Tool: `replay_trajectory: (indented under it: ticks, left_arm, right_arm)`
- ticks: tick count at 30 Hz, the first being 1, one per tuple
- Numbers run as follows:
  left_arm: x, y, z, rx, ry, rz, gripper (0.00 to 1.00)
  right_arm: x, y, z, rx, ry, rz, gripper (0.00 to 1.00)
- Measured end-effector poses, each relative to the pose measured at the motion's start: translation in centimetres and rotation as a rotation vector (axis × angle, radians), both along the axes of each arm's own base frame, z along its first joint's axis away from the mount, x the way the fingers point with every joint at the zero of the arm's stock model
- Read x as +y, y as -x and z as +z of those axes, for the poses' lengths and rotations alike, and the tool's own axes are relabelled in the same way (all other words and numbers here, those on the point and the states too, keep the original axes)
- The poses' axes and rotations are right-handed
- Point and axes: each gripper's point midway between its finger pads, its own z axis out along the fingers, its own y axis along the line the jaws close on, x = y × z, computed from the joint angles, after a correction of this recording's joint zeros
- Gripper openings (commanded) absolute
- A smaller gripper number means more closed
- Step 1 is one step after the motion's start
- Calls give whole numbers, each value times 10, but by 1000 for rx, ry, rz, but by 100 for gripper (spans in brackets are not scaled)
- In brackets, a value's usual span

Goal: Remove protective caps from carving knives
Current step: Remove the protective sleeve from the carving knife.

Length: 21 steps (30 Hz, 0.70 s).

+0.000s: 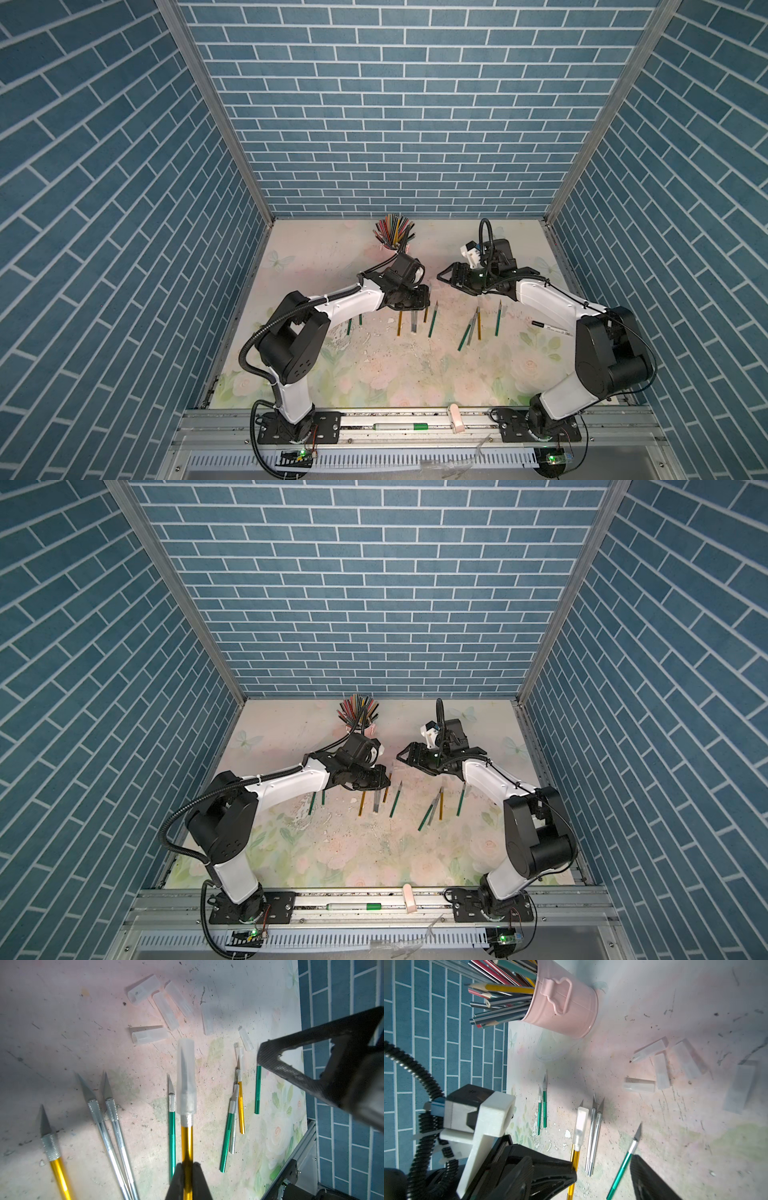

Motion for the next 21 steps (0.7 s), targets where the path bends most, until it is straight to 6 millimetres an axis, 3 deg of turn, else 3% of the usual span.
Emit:
replay_trajectory:
  ticks: [9, 21]
  left_arm:
    - [-2, 1, 1, -1, 2, -2, 0]
    - [-1, 1, 1, -1, 1, -2, 0]
  right_arm:
    - [15, 2, -22, 68, -14, 16, 75]
    - [31, 1, -33, 109, -17, 40, 92]
